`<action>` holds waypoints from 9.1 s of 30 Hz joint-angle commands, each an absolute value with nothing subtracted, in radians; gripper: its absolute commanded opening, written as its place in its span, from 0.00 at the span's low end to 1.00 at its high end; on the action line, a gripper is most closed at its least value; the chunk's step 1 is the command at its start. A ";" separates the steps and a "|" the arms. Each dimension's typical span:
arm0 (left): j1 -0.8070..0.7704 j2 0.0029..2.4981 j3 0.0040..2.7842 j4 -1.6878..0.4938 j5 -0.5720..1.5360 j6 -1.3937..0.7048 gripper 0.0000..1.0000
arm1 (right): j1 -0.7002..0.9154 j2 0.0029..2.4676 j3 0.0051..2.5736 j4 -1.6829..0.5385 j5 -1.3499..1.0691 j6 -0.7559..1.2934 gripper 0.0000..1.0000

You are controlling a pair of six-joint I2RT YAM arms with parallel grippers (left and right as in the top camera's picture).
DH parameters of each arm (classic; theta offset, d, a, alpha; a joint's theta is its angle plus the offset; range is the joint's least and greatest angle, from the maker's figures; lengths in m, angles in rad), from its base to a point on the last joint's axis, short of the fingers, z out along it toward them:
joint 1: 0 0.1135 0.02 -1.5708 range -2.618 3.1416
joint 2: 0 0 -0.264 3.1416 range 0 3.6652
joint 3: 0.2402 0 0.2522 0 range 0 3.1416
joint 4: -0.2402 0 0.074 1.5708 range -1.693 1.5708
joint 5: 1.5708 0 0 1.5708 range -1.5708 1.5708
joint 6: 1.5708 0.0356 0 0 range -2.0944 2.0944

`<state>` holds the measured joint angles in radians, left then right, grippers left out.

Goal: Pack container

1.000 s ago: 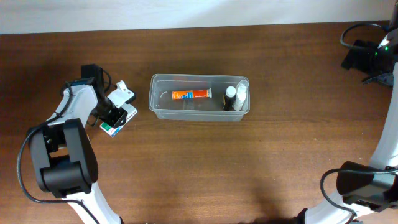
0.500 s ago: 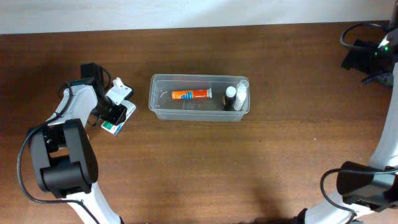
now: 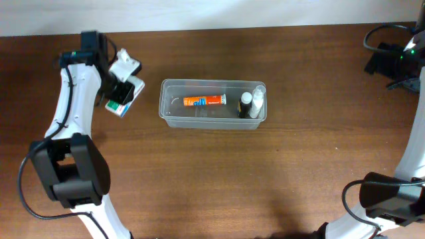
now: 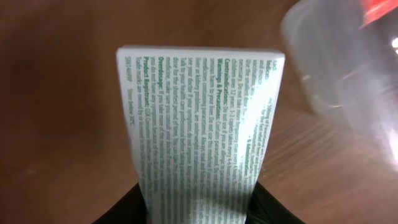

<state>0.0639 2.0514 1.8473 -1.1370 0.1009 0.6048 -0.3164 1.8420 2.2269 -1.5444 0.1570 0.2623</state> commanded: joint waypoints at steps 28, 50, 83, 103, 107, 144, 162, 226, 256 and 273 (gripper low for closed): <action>-0.400 2.114 2.034 -1.134 0.117 0.892 0.53 | -0.321 1.837 2.234 -1.545 0.166 0.271 0.98; -0.271 2.062 2.199 -1.257 0.063 0.385 0.70 | -0.321 1.837 2.234 -1.545 0.166 0.271 0.98; 0.311 1.786 1.570 -1.178 0.065 0.081 0.70 | -0.321 1.837 2.234 -1.545 0.166 0.271 0.98; 0.481 1.755 1.275 -0.861 0.048 0.040 0.74 | -0.321 1.837 2.234 -1.545 0.166 0.271 0.98; 0.481 1.778 1.249 -0.812 0.060 0.037 0.75 | -0.321 1.837 2.234 -1.545 0.166 0.271 0.98; 0.480 1.968 1.247 -0.736 0.154 0.041 0.33 | -0.321 1.837 2.234 -1.545 0.166 0.271 0.98; 0.204 1.959 1.649 -0.910 0.207 0.133 0.33 | -0.321 1.837 2.234 -1.545 0.166 0.271 0.98; -0.306 2.151 1.620 -0.904 0.011 0.219 0.35 | -0.321 1.837 2.234 -1.545 0.166 0.271 0.98; -0.306 2.148 1.781 -0.990 0.011 0.219 0.66 | -0.321 1.837 2.234 -1.545 0.166 0.271 0.98; -0.303 1.980 2.291 -1.396 0.011 0.170 0.99 | -0.321 1.837 2.234 -1.545 0.166 0.271 0.98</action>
<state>-0.3080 2.1094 2.2189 -1.3514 0.0105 0.2001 -0.3164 1.8420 2.2269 -1.5448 0.1570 0.2626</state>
